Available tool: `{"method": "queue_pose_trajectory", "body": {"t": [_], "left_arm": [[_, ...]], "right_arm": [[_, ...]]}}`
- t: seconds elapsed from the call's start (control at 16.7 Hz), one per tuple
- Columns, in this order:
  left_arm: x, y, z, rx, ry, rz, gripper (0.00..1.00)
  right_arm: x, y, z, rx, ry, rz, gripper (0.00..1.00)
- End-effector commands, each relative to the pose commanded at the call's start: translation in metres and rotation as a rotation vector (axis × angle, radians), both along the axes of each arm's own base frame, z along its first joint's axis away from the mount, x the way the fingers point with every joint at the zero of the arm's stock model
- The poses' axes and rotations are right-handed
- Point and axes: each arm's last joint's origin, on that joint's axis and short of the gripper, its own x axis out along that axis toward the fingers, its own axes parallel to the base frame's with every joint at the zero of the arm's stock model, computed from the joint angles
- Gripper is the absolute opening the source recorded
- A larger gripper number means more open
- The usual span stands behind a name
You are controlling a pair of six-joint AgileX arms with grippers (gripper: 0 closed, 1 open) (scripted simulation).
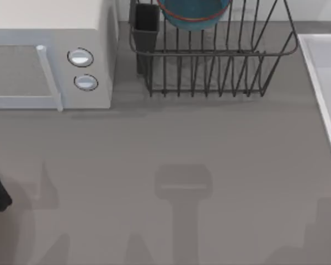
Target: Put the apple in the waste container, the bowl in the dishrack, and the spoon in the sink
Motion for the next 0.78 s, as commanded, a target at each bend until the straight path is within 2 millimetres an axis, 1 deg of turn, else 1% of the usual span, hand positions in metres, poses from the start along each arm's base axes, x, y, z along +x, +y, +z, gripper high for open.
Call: {"method": "queue_pose_trajectory", "body": {"t": [0.24,0.3,0.36,0.48,0.6,0.78], "left_arm": [[0.000,0.000,0.000,0.000,0.000,0.000,1.00],[0.000,0.000,0.000,0.000,0.000,0.000,1.00],[0.000,0.000,0.000,0.000,0.000,0.000,1.00],[0.000,0.000,0.000,0.000,0.000,0.000,1.00],[0.000,0.000,0.000,0.000,0.000,0.000,1.00],[0.000,0.000,0.000,0.000,0.000,0.000,1.00]], "right_arm": [[0.000,0.000,0.000,0.000,0.000,0.000,0.00],[0.000,0.001,0.022,-0.029,-0.003,-0.035,0.00],[0.000,0.001,0.022,-0.029,-0.003,-0.034,0.00],[0.004,-0.001,0.032,-0.032,-0.012,-0.031,0.00],[0.007,-0.002,0.048,-0.032,-0.011,-0.026,0.00],[0.005,-0.001,0.080,-0.021,0.022,-0.025,0.00]]}}
